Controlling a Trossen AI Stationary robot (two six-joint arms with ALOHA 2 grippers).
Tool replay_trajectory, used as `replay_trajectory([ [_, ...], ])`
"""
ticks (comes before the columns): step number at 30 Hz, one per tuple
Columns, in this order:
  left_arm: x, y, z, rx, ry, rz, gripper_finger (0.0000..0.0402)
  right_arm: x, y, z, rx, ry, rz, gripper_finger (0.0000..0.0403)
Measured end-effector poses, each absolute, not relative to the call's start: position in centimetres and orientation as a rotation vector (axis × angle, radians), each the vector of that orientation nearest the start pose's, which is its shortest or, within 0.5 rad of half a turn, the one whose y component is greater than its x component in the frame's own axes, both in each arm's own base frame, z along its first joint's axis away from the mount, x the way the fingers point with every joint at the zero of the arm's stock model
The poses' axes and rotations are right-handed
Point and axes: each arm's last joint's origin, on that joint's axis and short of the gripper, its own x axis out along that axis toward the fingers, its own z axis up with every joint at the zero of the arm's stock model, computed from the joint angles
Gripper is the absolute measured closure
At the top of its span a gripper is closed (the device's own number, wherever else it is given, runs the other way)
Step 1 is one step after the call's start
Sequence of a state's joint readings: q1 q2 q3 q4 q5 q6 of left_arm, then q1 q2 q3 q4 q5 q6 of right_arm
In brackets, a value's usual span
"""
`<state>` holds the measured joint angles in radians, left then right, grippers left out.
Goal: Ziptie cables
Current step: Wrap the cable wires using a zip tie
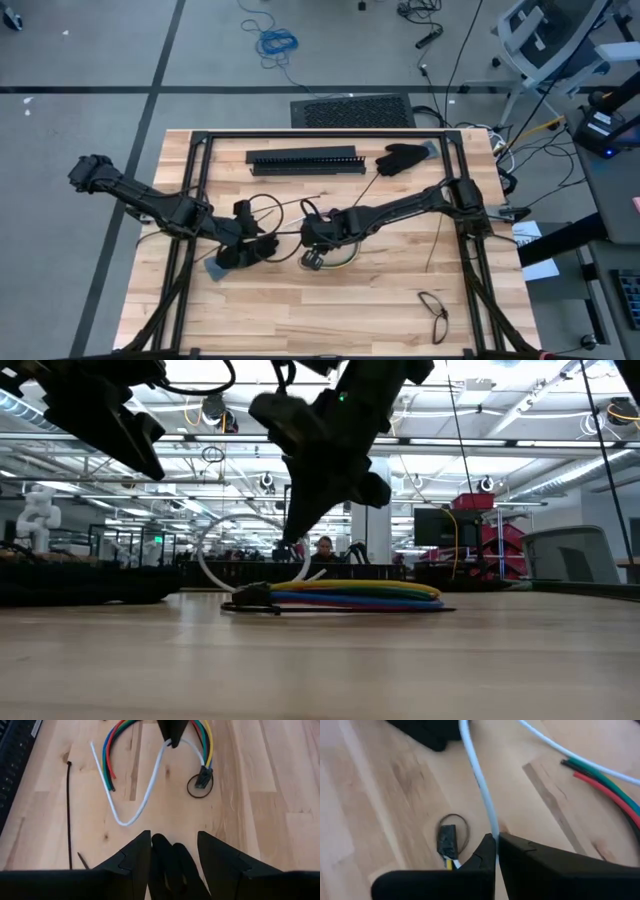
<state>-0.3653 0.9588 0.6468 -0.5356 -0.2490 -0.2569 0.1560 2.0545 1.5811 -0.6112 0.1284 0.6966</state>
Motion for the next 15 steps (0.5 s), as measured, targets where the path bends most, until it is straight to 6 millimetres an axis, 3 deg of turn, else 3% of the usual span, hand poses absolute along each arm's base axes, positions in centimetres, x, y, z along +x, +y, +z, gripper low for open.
replay_trajectory([
  [8,17.37,-5.87,22.96,0.016,0.814,-0.002,0.0242,42.97,6.14,19.28,0.489,1.031,-0.331,0.0392],
  [15,17.35,-5.86,22.94,0.017,0.816,-0.002,0.0242,42.96,6.17,19.28,0.484,1.034,-0.324,0.0336],
])
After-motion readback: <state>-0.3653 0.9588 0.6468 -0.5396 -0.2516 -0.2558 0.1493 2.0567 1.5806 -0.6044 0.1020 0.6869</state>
